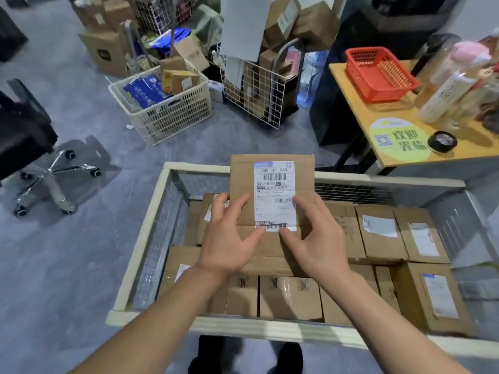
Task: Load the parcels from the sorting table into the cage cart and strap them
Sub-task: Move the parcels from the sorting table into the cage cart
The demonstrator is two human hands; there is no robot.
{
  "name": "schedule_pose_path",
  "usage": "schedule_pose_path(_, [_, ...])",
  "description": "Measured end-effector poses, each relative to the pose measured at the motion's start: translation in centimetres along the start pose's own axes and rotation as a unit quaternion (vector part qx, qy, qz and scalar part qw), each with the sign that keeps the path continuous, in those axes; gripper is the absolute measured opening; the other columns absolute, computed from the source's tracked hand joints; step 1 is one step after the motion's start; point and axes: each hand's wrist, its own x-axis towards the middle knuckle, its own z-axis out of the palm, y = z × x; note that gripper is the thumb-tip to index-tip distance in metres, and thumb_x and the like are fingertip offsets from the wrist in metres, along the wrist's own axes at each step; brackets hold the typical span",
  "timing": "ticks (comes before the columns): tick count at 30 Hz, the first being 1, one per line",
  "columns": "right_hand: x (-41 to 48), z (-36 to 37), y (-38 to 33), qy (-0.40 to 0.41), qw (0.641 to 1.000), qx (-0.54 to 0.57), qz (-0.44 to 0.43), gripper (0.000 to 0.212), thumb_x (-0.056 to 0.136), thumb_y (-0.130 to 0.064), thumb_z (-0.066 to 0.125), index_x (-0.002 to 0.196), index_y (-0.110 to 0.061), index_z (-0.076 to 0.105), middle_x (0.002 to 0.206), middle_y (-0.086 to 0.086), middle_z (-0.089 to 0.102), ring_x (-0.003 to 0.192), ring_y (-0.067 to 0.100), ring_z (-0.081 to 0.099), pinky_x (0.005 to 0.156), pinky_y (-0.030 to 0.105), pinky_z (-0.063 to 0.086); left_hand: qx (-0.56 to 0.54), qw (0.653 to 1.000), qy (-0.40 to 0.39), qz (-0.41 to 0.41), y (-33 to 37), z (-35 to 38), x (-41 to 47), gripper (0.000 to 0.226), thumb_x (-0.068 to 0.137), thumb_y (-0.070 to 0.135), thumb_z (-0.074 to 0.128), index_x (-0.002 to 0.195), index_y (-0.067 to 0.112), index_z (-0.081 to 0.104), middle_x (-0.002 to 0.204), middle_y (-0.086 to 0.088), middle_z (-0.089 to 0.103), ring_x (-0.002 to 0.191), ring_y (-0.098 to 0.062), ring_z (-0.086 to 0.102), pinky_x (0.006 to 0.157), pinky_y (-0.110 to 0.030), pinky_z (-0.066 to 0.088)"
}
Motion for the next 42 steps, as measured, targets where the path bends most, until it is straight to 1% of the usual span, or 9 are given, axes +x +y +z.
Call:
schedule_pose_path(5, [-3.1,7.4,3.9,-0.096,0.993,-0.020,0.072,0.062,0.079,-0.033,0.079,0.136,-0.028,0.054,0.140,0.001,0.055,0.128,0.019,0.053,0.095,0.036,0.049,0.037,0.996,-0.029,-0.077,-7.5,2.9,-1.7,0.064,0.085,0.026,0.073,0.142,0.029,0.045,0.146,0.001,0.028,0.129,-0.014,0.041,0.101,-0.019,0.031])
schedule_pose_path(9, [-5.0,11.3,6.4,-0.138,0.983,-0.030,0.121,0.060,0.078,-0.034,0.079,0.133,-0.034,0.054,0.124,-0.002,0.061,0.102,0.022,0.063,0.085,0.041,0.054,0.050,0.989,-0.083,-0.110,-12.5,5.1,-2.9,0.063,0.085,0.030,0.070,0.136,0.044,0.036,0.144,0.010,0.024,0.125,-0.014,0.042,0.098,-0.028,0.039])
schedule_pose_path(13, [-6.7,14.4,8.7,-0.187,0.967,-0.029,0.173,0.061,0.076,-0.032,0.080,0.132,-0.033,0.057,0.097,-0.012,0.056,0.112,0.032,0.060,0.091,0.042,0.052,0.054,0.976,-0.139,-0.162,-16.4,6.9,-4.0,0.065,0.085,0.030,0.069,0.140,0.042,0.036,0.145,0.007,0.025,0.124,-0.017,0.046,0.101,-0.034,0.044])
schedule_pose_path(15, [-7.5,15.7,9.6,-0.202,0.963,-0.025,0.179,0.061,0.075,-0.031,0.080,0.132,-0.032,0.058,0.088,-0.018,0.052,0.108,0.029,0.061,0.089,0.037,0.052,0.054,0.969,-0.156,-0.183,-17.8,7.5,-4.5,0.068,0.085,0.029,0.068,0.143,0.040,0.035,0.143,0.007,0.026,0.121,-0.017,0.048,0.101,-0.036,0.045])
schedule_pose_path(19, [-8.5,17.5,10.8,-0.215,0.956,-0.025,0.197,0.061,0.075,-0.027,0.081,0.133,-0.028,0.060,0.089,-0.014,0.056,0.078,0.000,0.058,0.067,0.004,0.039,0.047,0.962,-0.176,-0.202,-19.7,8.3,-5.3,0.068,0.087,0.023,0.068,0.146,0.033,0.037,0.141,0.005,0.026,0.116,-0.006,0.039,0.094,-0.013,0.027])
schedule_pose_path(22, [-8.7,18.4,11.1,-0.222,0.952,-0.022,0.209,0.061,0.075,-0.025,0.082,0.132,-0.027,0.061,0.090,-0.013,0.056,0.080,-0.003,0.057,0.065,0.002,0.038,0.043,0.960,-0.186,-0.204,-20.8,8.8,-5.2,0.066,0.089,0.022,0.067,0.146,0.034,0.037,0.140,0.007,0.027,0.104,0.003,0.030,0.090,-0.009,0.024])
schedule_pose_path(30, [-9.2,21.5,13.1,-0.258,0.938,-0.014,0.230,0.062,0.076,-0.023,0.080,0.134,-0.029,0.059,0.082,-0.007,0.061,0.076,0.006,0.059,0.073,0.023,0.050,0.067,0.945,-0.216,-0.238,-24.0,10.1,-5.1,0.068,0.087,0.015,0.065,0.146,0.033,0.036,0.142,0.003,0.028,0.125,-0.015,0.043,0.096,-0.019,0.033])
schedule_pose_path(36, [-9.3,24.4,15.0,-0.313,0.923,-0.013,0.223,0.072,0.077,-0.011,0.072,0.142,-0.031,0.050,0.092,-0.004,0.061,0.087,0.014,0.058,0.086,0.036,0.053,0.129,0.934,-0.255,-0.214,-27.4,10.8,-4.1,0.075,0.085,0.009,0.067,0.143,0.040,0.030,0.141,0.002,0.027,0.106,-0.017,0.055,0.088,-0.026,0.046])
schedule_pose_path(42, [-9.5,27.0,16.9,-0.340,0.916,-0.030,0.210,0.080,0.076,-0.003,0.070,0.145,-0.034,0.045,0.109,0.002,0.055,0.095,0.017,0.056,0.092,0.036,0.052,0.207,0.906,-0.304,-0.210,-29.1,11.6,-3.2,0.077,0.083,0.002,0.062,0.143,0.035,0.026,0.139,-0.008,0.027,0.100,-0.023,0.056,0.084,-0.033,0.051])
